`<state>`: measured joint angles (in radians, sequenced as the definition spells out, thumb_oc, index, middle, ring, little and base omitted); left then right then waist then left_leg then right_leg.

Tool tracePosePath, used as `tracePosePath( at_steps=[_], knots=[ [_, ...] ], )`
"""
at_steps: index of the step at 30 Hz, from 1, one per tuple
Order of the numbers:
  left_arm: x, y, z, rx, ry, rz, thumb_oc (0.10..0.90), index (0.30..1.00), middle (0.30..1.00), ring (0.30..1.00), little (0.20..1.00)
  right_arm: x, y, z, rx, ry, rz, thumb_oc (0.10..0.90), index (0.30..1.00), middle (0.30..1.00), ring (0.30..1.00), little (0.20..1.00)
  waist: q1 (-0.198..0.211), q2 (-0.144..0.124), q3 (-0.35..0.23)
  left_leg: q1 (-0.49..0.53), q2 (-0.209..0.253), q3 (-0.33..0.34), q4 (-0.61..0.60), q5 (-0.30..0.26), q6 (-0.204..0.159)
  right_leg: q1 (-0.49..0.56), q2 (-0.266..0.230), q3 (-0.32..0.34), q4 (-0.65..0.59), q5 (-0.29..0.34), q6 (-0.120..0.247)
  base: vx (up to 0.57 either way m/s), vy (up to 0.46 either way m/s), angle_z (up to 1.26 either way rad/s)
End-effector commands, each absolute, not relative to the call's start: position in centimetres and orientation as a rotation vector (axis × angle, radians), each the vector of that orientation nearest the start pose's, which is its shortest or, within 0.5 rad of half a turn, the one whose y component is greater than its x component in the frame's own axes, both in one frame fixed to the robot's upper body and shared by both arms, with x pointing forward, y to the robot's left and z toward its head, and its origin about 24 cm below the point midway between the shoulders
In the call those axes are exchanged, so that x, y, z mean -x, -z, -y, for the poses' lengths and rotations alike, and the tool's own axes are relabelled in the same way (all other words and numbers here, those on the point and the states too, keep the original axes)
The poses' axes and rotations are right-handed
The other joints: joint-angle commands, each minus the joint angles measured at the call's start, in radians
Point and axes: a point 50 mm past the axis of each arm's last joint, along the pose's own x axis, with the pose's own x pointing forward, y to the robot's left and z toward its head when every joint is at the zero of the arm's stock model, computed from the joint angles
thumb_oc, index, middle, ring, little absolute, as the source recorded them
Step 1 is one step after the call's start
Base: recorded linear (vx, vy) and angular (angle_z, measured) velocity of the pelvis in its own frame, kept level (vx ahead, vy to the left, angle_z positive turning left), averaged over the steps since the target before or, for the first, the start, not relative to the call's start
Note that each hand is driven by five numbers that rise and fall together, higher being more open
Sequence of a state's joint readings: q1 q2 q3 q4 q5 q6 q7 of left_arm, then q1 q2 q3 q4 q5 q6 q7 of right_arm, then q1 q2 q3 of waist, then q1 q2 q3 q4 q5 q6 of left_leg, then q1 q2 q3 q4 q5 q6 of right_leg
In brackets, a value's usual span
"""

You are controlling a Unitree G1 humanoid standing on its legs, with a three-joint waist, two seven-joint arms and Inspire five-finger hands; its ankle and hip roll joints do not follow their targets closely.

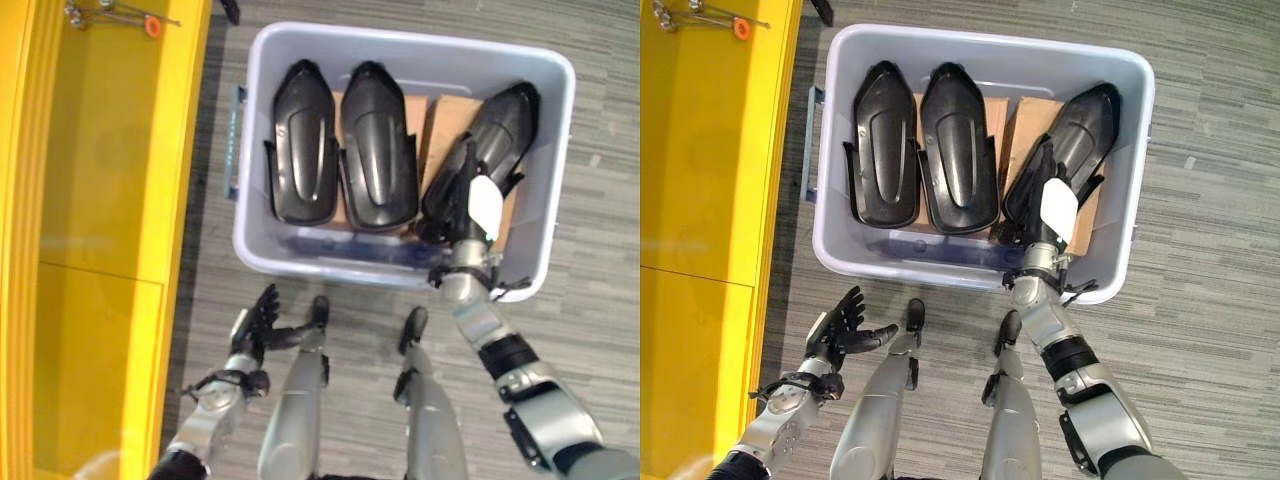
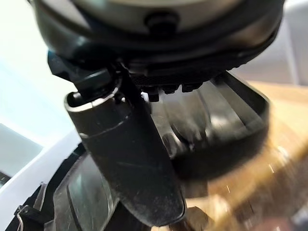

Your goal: Move parts from the plastic box to the shelf.

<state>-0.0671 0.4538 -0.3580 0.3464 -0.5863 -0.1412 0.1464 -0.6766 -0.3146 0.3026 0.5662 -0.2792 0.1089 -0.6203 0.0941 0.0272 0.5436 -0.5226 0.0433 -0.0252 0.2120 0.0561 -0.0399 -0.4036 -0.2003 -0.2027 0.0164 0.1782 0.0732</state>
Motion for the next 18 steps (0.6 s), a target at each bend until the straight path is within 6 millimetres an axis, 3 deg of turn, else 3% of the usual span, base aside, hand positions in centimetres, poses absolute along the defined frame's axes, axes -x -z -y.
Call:
tracePosePath(
  at_steps=[1, 9, 18],
  knots=[
    [-24.0, 0.6, -19.2, 0.079, 0.037, -0.199, 0.9, 1.0, 1.0, 1.0, 1.0, -36.7, -15.6, 16.9, 0.685, 0.475, 0.404, 0.9, 1.0, 1.0, 1.0, 1.0, -0.007, 0.033, -0.037, 0.015, 0.003, 0.004, 0.058, -0.078, 0.023, -0.011, -0.108, 0.059, 0.159, -0.093, 0.069, 0.0, 0.0, 0.0],
    [-24.0, 0.5, -19.2, 0.076, 0.041, -0.197, 0.9, 1.0, 1.0, 1.0, 1.0, -37.1, -14.4, 16.3, 0.665, 0.417, 0.343, 0.9, 1.0, 1.0, 1.0, 1.0, -0.01, 0.037, -0.028, 0.007, 0.0, 0.008, 0.065, -0.082, 0.025, -0.024, -0.106, 0.067, 0.168, -0.095, 0.066, 0.0, 0.0, 0.0],
    [-24.0, 0.5, -19.1, 0.075, 0.049, -0.201, 0.9, 1.0, 1.0, 1.0, 1.0, -37.6, -12.4, 16.9, 0.659, 0.426, 0.229, 0.9, 1.0, 1.0, 1.0, 1.0, -0.013, 0.044, -0.025, 0.006, 0.002, 0.012, 0.068, -0.082, 0.023, -0.028, -0.103, 0.076, 0.169, -0.095, 0.064, 0.0, 0.001, -0.03]
  ],
)
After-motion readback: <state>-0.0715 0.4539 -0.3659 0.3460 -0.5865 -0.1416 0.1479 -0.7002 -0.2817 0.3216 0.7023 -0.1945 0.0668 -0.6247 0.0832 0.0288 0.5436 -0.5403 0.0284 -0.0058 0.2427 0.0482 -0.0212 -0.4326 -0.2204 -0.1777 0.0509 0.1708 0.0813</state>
